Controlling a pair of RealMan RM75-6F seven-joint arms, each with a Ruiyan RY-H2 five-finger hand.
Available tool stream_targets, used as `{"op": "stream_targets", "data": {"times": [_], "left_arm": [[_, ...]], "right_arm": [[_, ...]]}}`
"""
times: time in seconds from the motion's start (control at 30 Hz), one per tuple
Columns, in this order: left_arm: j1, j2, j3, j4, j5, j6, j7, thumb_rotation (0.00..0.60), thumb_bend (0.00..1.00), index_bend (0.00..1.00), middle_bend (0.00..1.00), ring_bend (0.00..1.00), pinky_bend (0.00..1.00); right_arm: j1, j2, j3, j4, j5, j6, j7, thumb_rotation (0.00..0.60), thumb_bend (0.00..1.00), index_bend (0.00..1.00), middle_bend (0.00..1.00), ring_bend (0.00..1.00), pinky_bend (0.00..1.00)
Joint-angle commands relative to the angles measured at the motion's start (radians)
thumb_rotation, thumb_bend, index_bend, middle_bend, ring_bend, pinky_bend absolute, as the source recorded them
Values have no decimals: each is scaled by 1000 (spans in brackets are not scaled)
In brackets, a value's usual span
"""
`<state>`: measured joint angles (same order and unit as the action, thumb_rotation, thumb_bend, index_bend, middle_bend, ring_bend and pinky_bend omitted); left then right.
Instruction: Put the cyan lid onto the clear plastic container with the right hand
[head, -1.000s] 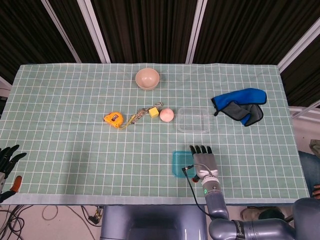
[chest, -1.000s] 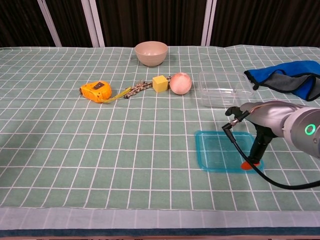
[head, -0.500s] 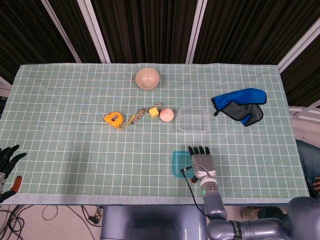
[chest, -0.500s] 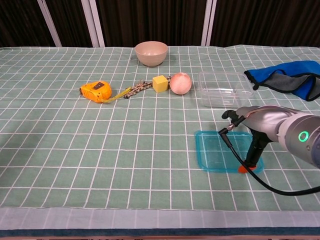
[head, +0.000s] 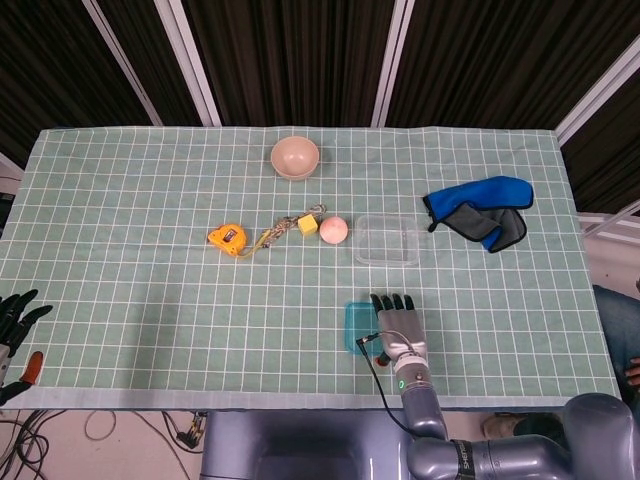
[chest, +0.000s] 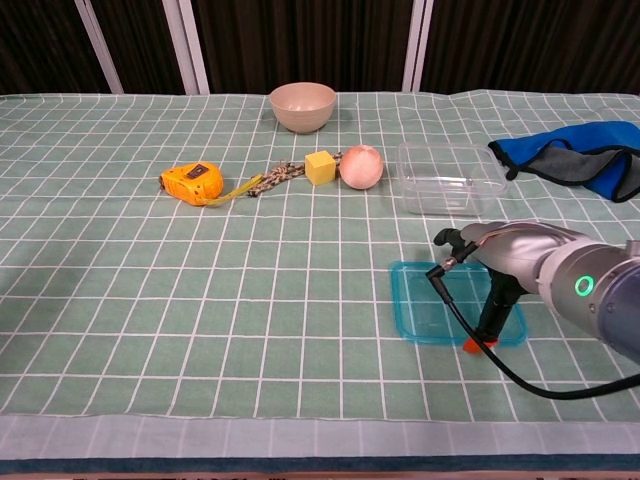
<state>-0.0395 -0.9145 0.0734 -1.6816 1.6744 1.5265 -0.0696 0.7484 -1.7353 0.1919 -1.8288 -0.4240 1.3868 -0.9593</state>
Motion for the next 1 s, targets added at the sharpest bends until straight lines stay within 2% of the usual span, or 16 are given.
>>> {"op": "stream_targets", "data": {"times": [0.03, 1.0], "left_arm": [[0, 0, 0, 1, 0, 0, 0, 600, 516, 142, 0, 0, 0], [1, 5, -3, -11, -18, -12, 5, 600, 516, 143, 0, 0, 0]], "right_arm": [[0, -2, -1, 2, -2, -1, 2, 600, 81, 0, 140, 0, 0], [4, -33, 5, 37, -4, -7, 12, 600, 81, 0, 175, 0, 0]]}}
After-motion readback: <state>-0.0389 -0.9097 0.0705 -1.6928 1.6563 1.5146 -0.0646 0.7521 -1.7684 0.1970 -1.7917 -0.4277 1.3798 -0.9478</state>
